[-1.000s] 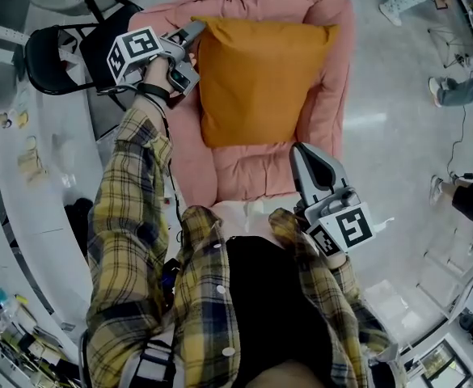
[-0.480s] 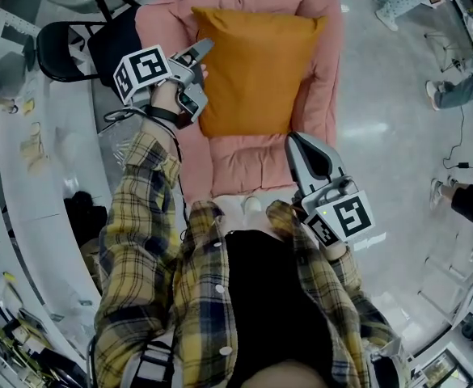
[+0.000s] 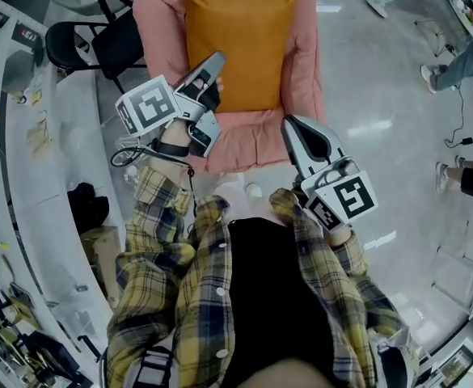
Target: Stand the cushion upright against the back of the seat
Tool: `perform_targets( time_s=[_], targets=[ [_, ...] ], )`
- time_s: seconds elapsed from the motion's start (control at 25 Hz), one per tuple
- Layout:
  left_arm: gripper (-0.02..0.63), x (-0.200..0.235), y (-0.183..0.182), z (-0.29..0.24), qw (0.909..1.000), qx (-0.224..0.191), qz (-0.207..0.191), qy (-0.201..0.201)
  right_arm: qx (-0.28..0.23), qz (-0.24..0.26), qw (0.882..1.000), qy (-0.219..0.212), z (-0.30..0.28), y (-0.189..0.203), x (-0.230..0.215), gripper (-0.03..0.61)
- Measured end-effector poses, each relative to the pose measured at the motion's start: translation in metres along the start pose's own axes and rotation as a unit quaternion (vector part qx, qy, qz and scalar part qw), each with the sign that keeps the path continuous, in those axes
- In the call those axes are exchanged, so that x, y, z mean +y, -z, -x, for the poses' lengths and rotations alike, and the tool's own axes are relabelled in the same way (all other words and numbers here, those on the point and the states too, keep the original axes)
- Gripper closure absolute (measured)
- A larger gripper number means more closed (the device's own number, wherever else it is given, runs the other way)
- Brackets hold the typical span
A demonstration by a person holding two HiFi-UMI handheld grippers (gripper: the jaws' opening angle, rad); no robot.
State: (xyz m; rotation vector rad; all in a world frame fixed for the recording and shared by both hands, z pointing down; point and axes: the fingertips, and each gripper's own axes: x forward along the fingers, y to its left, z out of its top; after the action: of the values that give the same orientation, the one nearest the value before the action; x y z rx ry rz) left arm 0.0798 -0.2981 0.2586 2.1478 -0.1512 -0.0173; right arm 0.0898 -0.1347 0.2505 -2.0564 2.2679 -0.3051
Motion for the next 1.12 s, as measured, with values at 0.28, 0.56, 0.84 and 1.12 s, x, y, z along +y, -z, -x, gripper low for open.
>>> perform_targets(
  time_s=[0.28, 0.56, 0.84, 1.12],
  targets=[
    [0.611, -0.063, 0.081, 0.053, 0.9893, -0.015, -0.143, -0.023, -0.009, 0.01, 1.0, -0.012, 0.039, -0.003, 0.022, 0.56],
    [0.611, -0.099, 0.126, 0.083, 0.9671, -0.024, -0.246, -0.062, -0.027, 0.036, 0.999, -0.008, 0.051, -0.025, 0.028, 0.56],
    [0.611, -0.102, 0.13, 0.1, 0.96, -0.022, -0.269, -0.074, -0.019, 0.037, 0.999, 0.006, 0.049, -0.025, 0.037, 0.56],
    [0.611, -0.099, 0.124, 0.114, 0.9464, -0.013, -0.309, -0.093, -0.002, 0.03, 1.0, 0.007, 0.04, -0.014, 0.051, 0.56]
  ],
)
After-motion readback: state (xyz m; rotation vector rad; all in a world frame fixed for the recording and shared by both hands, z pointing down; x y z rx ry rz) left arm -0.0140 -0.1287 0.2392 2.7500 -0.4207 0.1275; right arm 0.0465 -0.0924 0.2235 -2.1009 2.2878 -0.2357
